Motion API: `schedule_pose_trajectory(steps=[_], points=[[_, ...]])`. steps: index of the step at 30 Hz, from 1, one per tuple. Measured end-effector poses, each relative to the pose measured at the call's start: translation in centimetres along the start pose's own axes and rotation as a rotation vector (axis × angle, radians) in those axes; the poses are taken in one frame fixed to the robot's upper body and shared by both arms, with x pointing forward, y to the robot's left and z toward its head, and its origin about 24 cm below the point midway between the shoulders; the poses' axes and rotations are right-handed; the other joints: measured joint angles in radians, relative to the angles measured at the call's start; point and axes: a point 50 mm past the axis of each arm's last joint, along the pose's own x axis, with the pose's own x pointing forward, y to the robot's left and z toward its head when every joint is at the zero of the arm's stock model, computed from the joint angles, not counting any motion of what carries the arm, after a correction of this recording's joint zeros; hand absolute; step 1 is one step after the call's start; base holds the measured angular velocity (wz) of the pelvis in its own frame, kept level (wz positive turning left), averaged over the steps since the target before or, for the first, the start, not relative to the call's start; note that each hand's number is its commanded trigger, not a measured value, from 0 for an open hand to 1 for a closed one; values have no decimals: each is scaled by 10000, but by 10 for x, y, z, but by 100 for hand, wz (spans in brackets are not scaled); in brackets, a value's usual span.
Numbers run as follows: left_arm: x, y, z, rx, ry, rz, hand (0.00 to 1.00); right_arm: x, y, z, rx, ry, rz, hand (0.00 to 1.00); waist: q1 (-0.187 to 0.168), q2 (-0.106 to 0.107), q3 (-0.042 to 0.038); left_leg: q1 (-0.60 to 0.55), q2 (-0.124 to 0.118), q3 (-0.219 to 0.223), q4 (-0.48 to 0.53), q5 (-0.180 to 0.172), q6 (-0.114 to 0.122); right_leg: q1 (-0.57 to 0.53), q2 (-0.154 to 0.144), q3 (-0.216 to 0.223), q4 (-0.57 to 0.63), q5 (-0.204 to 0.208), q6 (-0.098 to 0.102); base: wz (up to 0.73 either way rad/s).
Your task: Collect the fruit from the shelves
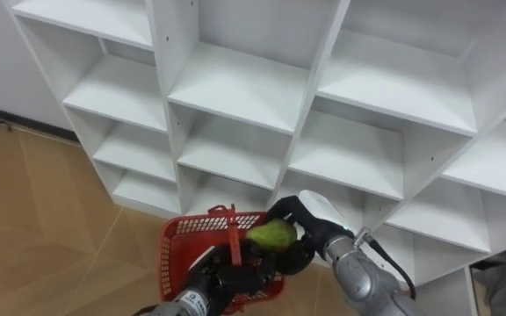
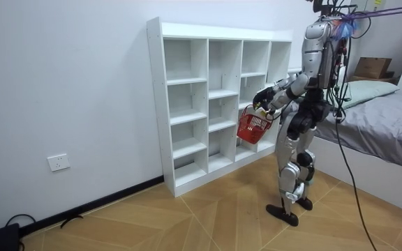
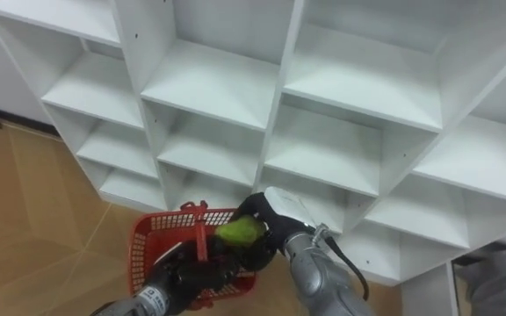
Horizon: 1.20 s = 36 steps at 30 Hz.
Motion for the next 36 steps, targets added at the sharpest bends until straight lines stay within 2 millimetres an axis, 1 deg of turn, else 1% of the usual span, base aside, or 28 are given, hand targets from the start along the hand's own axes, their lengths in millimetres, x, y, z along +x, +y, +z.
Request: schedule_pose_trajectory(steps=[6,11,13,17,19,25,31,36], points=[[0,0,0,202,11,-5,100,1,0,1,-320,38,52,100,107,-85,-27,-86,-2,-2,3,1,1,-85,-4,-32,4,0,0,0],[0,1,1,286,8,-19,100,3,-2,3,-330,158,269,100,219,-121,-20,-68,-3,-32,6,1,1,-57,-8,-68,10,1,-1,1],[0,1,1,292,2,-51,100,4,-3,4,-367,125,292,100,215,-139,-12,-95,-3,-46,26,1,1,-64,-8,-90,10,1,-1,2],[0,1,1,436,7,-71,100,7,-8,8,-799,1,343,100,228,-255,54,-141,0,-57,49,0,0,-92,-7,-122,9,1,-1,0],[0,2,2,518,-13,-49,100,9,-10,10,-873,-46,318,100,228,-282,69,-151,-2,-63,49,-3,3,-95,-7,-127,5,1,-2,0],[0,1,1,571,82,-150,100,18,-21,16,-1028,-99,178,100,230,-275,72,-152,-8,-150,33,-4,6,-89,-6,-144,4,2,-2,2],[-1,1,-1,523,292,-303,100,21,-17,17,-960,-36,231,100,235,-266,76,-175,-21,-282,39,-7,6,-76,-13,-226,5,3,-3,2],[0,-1,-2,479,316,-363,100,21,-18,17,-952,-35,218,100,239,-221,107,-323,-2,-318,318,-134,1,-74,6,-241,18,3,-4,1]])
